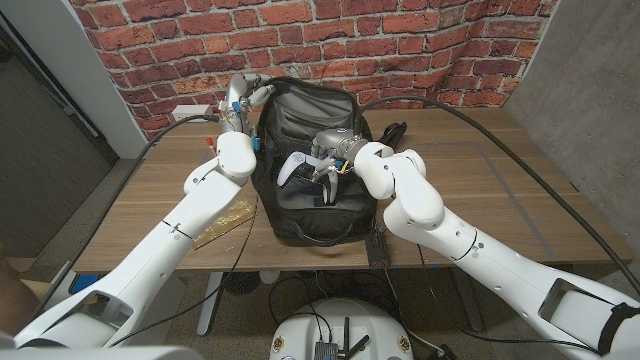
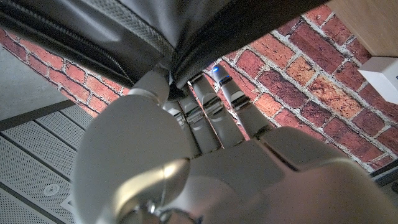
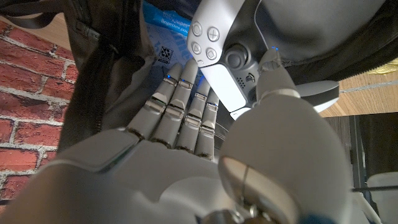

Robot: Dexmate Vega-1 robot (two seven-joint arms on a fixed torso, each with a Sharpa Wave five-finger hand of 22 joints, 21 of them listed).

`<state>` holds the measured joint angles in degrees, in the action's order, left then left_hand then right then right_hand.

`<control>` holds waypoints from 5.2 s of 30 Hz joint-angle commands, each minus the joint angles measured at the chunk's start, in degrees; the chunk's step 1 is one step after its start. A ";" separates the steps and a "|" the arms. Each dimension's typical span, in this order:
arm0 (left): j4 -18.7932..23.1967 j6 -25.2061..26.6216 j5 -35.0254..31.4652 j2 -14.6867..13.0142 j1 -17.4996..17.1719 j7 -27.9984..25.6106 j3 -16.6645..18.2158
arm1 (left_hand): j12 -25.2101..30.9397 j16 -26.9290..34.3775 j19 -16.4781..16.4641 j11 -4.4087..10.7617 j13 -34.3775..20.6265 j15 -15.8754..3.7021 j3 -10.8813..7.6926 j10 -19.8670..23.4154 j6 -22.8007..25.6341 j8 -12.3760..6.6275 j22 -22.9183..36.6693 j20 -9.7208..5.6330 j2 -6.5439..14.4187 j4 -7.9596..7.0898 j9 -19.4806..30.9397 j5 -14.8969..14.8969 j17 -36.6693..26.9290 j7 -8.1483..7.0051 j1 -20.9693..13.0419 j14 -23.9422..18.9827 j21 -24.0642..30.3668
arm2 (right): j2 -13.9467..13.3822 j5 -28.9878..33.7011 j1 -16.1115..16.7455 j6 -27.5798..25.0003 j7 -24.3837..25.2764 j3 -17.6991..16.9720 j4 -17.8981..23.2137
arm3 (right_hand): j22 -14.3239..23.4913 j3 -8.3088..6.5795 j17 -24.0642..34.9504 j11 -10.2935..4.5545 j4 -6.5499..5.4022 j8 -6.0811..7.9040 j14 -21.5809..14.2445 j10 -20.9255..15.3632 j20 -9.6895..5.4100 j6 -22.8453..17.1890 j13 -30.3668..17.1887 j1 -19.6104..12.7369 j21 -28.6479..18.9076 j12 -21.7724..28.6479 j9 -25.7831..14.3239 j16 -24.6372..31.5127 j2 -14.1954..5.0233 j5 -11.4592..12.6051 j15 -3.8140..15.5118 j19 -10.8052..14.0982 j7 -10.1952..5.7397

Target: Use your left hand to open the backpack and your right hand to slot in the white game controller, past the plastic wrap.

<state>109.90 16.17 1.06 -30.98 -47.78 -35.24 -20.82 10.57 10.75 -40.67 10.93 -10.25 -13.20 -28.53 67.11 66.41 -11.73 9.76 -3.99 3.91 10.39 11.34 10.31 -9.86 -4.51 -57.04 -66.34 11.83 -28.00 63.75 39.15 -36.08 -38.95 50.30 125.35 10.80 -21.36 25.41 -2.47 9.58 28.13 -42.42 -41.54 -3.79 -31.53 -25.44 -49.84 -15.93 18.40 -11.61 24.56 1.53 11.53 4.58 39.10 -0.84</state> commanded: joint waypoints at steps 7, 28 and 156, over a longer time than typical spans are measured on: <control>-1.09 -1.76 1.19 0.09 0.71 0.82 -0.68 | 0.42 -0.02 -0.76 -0.11 -0.26 -0.57 -0.07 0.31 0.29 -0.03 0.17 -7.31 0.62 -0.20 0.12 0.48 -0.19 0.34 -0.17 -0.59 -0.01 | 1.25 3.79 -2.33 -1.94 -3.28 1.95 -3.22 | 0.12 -0.17 0.29 -7.62 -0.34 0.20 -0.52 -8.34 -7.02 -6.09 -0.21 -4.52 -0.23 0.03 -0.15 -0.15 -8.20 2.23 8.26 -0.03 -5.69; -0.61 -2.53 1.92 0.39 -0.39 0.06 -0.30 | 0.31 -0.08 -0.75 0.08 -0.27 -0.55 -0.07 0.01 0.07 0.08 0.16 -7.31 0.66 -0.26 0.16 0.49 -0.19 0.26 -0.11 -0.64 -0.16 | 3.64 10.42 -3.06 -1.13 -7.81 3.27 -6.50 | 0.11 0.26 0.54 -7.62 -0.42 -0.32 -0.55 -7.64 -6.88 -5.27 -0.12 -4.08 -0.30 -0.74 -0.16 -0.31 -7.86 2.20 8.16 -0.08 -5.75; -3.93 -5.82 4.01 0.92 0.88 0.25 0.70 | 0.28 -0.17 -0.64 0.03 -0.30 -0.55 -0.16 -0.51 -0.07 -0.04 0.16 -7.31 0.86 -0.25 0.26 0.53 -0.20 0.16 0.17 -0.59 -0.47 | -7.43 -5.40 7.04 -1.29 -3.35 -5.21 10.04 | -0.70 8.88 -0.92 0.81 -1.65 -15.96 27.78 25.53 1.82 21.60 5.91 6.59 3.34 -6.87 0.23 -11.17 -3.54 -0.94 -1.84 -11.52 1.00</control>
<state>106.16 10.01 4.89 -30.07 -47.55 -35.13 -19.62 10.53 10.76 -40.67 10.96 -10.29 -13.29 -28.53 66.50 66.31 -11.51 9.76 -3.99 4.21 10.39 11.32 10.58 -9.86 -4.61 -56.87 -66.83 11.33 -32.68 59.98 44.22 -35.94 -43.45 46.29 131.56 10.01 -12.19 24.42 -1.24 7.70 12.36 -14.57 -15.98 -1.86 -10.00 -19.40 -43.06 -12.32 11.48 -11.18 13.14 -1.46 10.37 1.96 27.14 -0.18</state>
